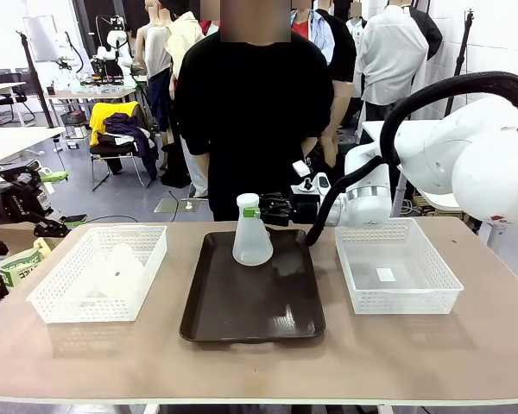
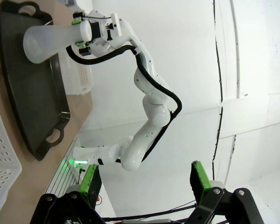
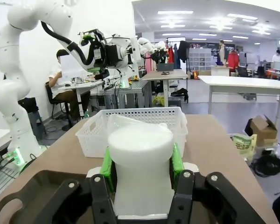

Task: Prepare the laboratory tools.
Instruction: Place the picked Big flask upright in the Handle tray as instructed by the person.

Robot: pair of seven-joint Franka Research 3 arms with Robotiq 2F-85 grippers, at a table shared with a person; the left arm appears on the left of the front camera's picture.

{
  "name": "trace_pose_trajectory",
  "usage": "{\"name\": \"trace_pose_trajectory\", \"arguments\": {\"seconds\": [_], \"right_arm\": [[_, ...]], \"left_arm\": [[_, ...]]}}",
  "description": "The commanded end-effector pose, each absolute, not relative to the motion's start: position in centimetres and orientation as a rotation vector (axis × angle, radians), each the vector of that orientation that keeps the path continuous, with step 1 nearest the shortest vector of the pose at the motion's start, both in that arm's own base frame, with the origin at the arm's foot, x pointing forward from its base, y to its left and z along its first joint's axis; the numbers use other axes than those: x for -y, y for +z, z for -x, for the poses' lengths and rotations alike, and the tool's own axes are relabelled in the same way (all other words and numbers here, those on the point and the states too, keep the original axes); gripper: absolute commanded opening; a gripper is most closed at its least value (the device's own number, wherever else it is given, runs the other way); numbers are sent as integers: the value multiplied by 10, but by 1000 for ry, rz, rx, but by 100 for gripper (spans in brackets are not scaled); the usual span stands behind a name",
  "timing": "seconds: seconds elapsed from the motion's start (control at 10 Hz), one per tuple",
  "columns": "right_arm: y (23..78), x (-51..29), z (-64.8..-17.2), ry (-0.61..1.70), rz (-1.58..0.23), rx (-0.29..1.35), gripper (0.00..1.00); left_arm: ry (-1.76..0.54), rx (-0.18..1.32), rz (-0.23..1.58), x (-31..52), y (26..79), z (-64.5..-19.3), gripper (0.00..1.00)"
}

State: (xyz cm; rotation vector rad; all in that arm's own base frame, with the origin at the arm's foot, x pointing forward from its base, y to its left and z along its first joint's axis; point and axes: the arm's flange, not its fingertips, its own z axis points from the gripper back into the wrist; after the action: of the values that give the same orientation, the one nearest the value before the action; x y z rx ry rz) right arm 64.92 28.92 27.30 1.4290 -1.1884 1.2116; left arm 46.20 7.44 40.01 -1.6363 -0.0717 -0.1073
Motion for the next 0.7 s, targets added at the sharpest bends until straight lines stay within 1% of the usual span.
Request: {"name": "trace_pose_trajectory", "arguments": {"seconds": [0.0, 0.4, 0.5, 0.6], "right_arm": [[277, -287, -644, 1161, -1451, 1217, 23], [278, -287, -644, 1156, -1461, 1174, 96], [279, -287, -644, 1157, -1460, 1171, 100], [279, -286, -644, 1157, -1459, 1166, 100]], "left_arm": [[-116, 76, 1641, -75, 402, -461, 100], [-116, 76, 1641, -75, 402, -461, 100], [-116, 76, 1641, -75, 402, -461, 100], [-116, 76, 1641, -75, 402, -461, 100]]}}
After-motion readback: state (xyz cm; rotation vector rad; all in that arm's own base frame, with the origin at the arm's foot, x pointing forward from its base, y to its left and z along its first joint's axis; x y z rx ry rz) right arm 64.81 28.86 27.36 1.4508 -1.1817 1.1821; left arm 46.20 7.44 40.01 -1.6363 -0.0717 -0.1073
